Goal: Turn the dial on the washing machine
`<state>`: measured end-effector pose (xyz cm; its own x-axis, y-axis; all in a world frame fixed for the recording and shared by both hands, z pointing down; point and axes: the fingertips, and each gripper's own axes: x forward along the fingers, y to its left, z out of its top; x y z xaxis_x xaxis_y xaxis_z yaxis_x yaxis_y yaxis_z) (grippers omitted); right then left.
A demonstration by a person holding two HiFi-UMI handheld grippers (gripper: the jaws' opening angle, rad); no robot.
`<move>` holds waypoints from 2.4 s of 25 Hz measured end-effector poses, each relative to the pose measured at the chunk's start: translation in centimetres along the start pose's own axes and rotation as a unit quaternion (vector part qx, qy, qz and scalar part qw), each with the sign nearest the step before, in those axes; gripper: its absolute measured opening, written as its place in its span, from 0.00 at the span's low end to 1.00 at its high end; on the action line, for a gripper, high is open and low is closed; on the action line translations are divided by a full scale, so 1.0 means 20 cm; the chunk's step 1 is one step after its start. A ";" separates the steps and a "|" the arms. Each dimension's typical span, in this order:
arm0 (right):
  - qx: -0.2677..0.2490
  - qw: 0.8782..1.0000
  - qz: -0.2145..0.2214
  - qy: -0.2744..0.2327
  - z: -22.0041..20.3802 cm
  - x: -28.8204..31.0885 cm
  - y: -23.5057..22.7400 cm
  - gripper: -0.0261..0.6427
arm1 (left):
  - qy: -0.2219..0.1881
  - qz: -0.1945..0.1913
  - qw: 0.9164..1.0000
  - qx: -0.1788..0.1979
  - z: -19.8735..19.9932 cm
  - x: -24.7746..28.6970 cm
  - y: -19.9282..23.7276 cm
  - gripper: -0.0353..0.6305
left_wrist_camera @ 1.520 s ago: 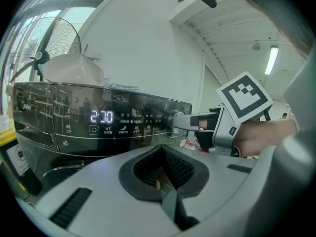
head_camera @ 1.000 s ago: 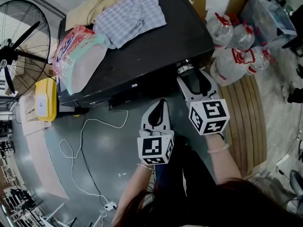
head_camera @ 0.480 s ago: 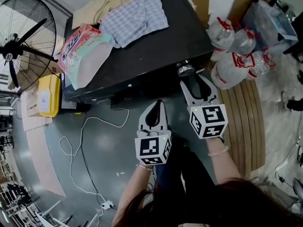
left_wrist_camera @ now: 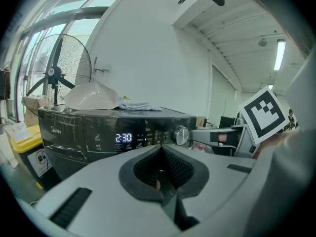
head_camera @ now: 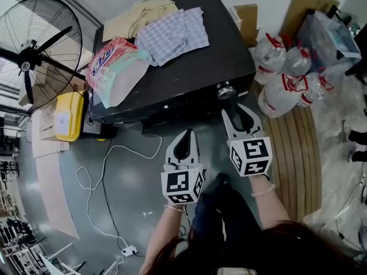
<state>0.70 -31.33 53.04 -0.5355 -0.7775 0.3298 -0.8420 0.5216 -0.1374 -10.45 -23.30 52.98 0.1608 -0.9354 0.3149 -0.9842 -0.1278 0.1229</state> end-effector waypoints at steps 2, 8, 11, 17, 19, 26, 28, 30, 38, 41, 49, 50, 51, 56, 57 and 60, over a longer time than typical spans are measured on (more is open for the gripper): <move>-0.001 1.000 0.000 0.002 0.01 -0.03 0.01 0.27 | 0.002 0.004 1.000 -0.004 0.02 -0.03 0.01 0.08; -0.009 1.000 -0.004 0.002 0.06 -0.12 0.05 0.21 | -0.003 0.005 1.000 0.000 0.12 -0.12 0.01 0.08; -0.013 1.000 -0.006 -0.001 0.10 -0.18 0.08 0.17 | -0.006 0.000 1.000 0.005 0.18 -0.18 -0.01 0.08; -0.026 1.000 -0.003 -0.005 0.18 -0.32 0.17 0.13 | -0.007 -0.007 1.000 0.009 0.28 -0.32 -0.05 0.08; -0.031 0.999 -0.001 -0.007 0.21 -0.37 0.20 0.12 | -0.004 -0.009 1.000 0.010 0.31 -0.36 -0.06 0.08; -0.052 0.998 0.005 -0.020 0.31 -0.54 0.33 0.09 | -0.011 -0.022 1.000 0.012 0.43 -0.53 -0.10 0.08; -0.058 0.998 0.005 -0.027 0.35 -0.59 0.36 0.08 | -0.018 -0.025 0.999 0.015 0.48 -0.57 -0.12 0.08; -0.062 0.998 0.004 -0.033 0.39 -0.63 0.39 0.08 | -0.025 -0.028 0.999 0.017 0.52 -0.62 -0.12 0.08; -0.081 0.995 0.002 -0.056 0.49 -0.85 0.50 0.08 | -0.044 -0.040 0.998 0.025 0.63 -0.82 -0.18 0.08; -0.091 0.994 0.000 -0.067 0.54 -0.95 0.55 0.08 | -0.053 -0.044 0.997 0.030 0.66 -0.91 -0.19 0.08; -0.105 0.990 -0.008 -0.093 0.61 -1.21 0.64 0.08 | -0.068 -0.054 0.996 0.027 0.73 -1.13 -0.25 0.08; -0.107 0.990 -0.009 -0.096 0.62 -1.24 0.65 0.08 | -0.070 -0.056 0.996 0.029 0.74 -1.16 -0.26 0.08; -0.108 0.989 -0.010 -0.100 0.63 -1.27 0.66 0.08 | -0.073 -0.057 0.995 0.030 0.74 -1.19 -0.27 0.08; -0.117 0.987 -0.017 -0.113 0.67 -1.40 0.74 0.08 | -0.083 -0.064 0.994 0.027 0.78 -1.32 -0.30 0.08; -0.117 0.986 -0.018 -0.114 0.67 -1.42 0.75 0.08 | -0.084 -0.065 0.994 0.025 0.78 -1.34 -0.30 0.08; -0.120 0.986 -0.019 -0.117 0.67 -1.49 0.78 0.08 | -0.088 -0.065 0.994 0.025 0.79 -1.42 -0.30 0.08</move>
<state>2.62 -4.70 28.56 -0.5274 -0.8433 0.1031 -0.8373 0.5365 0.1053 -10.20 -1.27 28.38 0.2765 -0.9522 0.1296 -0.9589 -0.2645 0.1028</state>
